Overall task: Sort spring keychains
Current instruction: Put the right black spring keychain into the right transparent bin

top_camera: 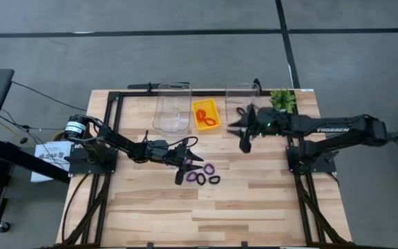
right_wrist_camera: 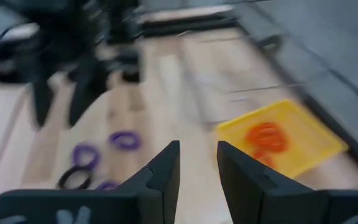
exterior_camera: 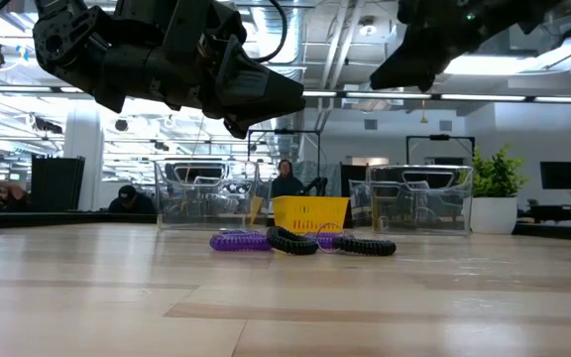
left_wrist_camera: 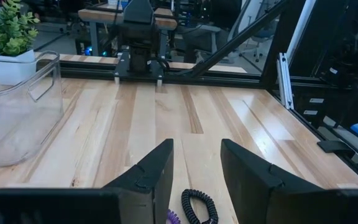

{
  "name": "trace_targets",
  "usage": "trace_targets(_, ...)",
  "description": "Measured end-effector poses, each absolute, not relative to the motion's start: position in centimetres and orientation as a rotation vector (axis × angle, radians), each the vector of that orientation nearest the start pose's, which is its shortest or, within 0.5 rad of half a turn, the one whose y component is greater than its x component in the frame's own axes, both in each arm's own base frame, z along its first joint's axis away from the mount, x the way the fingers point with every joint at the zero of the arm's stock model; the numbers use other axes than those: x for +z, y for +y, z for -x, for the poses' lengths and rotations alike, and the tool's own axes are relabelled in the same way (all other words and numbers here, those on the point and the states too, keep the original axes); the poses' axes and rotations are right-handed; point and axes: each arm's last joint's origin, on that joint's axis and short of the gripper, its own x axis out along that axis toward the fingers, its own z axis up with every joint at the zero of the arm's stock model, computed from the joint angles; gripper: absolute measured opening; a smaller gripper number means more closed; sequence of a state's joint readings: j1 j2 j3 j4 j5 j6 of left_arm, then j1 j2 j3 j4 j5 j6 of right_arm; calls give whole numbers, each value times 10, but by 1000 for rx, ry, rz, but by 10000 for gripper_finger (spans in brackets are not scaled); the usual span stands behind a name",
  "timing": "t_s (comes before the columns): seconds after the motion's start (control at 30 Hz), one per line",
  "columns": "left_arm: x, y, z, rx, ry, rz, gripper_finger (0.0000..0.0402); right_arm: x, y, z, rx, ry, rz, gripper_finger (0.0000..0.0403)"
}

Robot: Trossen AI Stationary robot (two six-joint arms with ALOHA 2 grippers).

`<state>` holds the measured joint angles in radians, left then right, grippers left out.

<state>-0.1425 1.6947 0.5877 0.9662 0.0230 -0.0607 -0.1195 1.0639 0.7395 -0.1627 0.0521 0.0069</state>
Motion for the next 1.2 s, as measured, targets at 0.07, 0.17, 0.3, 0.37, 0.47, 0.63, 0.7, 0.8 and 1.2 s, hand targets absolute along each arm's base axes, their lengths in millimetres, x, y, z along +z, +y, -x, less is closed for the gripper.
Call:
trace_targets(0.07, 160, -45, -308, -161, 146, 52, 131, 260, -17, -234, -116, 523, -3, 98)
trace_targets(0.17, 160, -45, -308, -161, 146, 52, 131, 246, -2, -245, -51, 577, 15, 98)
trace_targets(0.3, 160, -45, -308, -161, 146, 52, 131, 223, 17, -261, 22, 662, 51, 98)
trace_targets(0.37, 160, -45, -308, -161, 146, 52, 131, 208, 25, -266, 54, 719, 79, 98)
trace_targets(0.47, 160, -45, -308, -161, 146, 55, 131, 187, 35, -274, 89, 797, 101, 98)
trace_targets(0.63, 160, -45, -308, -161, 146, 56, 131, 158, 54, -285, 147, 854, 135, 98)
trace_targets(0.7, 160, -45, -308, -161, 146, 56, 131, 150, 61, -288, 175, 852, 157, 98)
trace_targets(0.8, 160, -45, -308, -161, 146, 56, 131, 141, 71, -291, 211, 843, 190, 98)
trace_targets(1.2, 160, -45, -308, -161, 146, 56, 131, 125, 79, -292, 252, 877, 233, 98)
